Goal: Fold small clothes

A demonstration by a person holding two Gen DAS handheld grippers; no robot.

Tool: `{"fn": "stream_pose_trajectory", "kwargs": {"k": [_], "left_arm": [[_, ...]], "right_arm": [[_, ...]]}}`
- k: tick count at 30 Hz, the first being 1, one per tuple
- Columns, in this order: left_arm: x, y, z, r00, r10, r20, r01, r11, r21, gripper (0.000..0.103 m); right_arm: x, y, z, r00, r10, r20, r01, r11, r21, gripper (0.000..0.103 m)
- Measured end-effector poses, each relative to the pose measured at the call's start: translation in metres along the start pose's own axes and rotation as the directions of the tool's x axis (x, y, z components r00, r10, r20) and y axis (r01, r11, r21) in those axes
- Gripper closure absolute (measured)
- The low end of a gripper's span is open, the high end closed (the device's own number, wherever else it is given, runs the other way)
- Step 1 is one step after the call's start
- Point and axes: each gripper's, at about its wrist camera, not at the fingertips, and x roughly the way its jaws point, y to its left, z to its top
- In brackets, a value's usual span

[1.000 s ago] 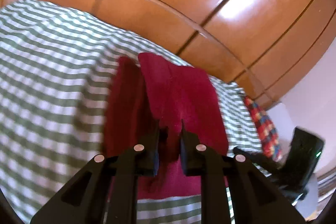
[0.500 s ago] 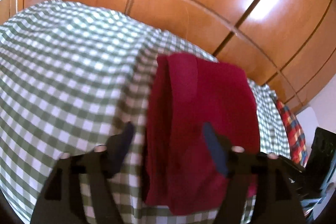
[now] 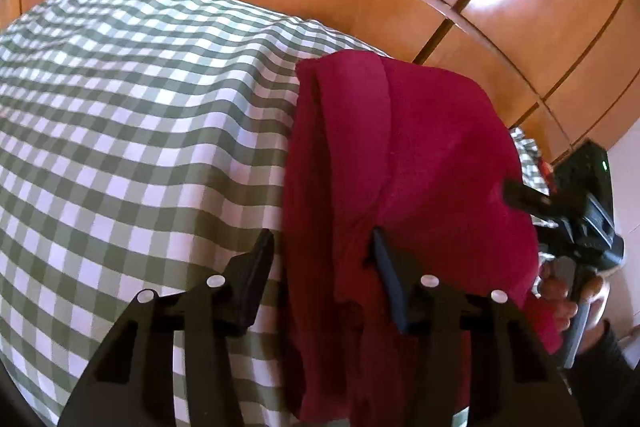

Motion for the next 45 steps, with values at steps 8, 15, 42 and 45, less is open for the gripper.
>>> {"fn": "stream_pose_trajectory", "kwargs": {"k": [8, 15, 42, 45], "left_arm": [[-0.002, -0.012, -0.002, 0.999, 0.010, 0.040, -0.013, 0.998, 0.065, 0.083], [-0.015, -0.012, -0.005, 0.997, -0.027, 0.067, 0.023, 0.998, 0.065, 0.092], [0.071, -0.301, 0.001, 0.985, -0.155, -0.082, 0.175, 0.847, 0.503, 0.091], [0.064, -0.301, -0.007, 0.981, -0.170, -0.090, 0.193, 0.844, 0.501, 0.091]], "right_arm": [[0.000, 0.020, 0.002, 0.999, -0.042, 0.014, 0.042, 0.998, -0.049, 0.055], [-0.027, 0.039, 0.001, 0.995, -0.070, 0.070, 0.079, 0.989, -0.128, 0.062], [-0.306, -0.138, -0.065, 0.681, -0.653, 0.332, 0.498, 0.745, 0.444, 0.063], [-0.322, -0.173, -0.089, 0.626, -0.719, 0.301, 0.503, 0.668, 0.549, 0.063]]}}
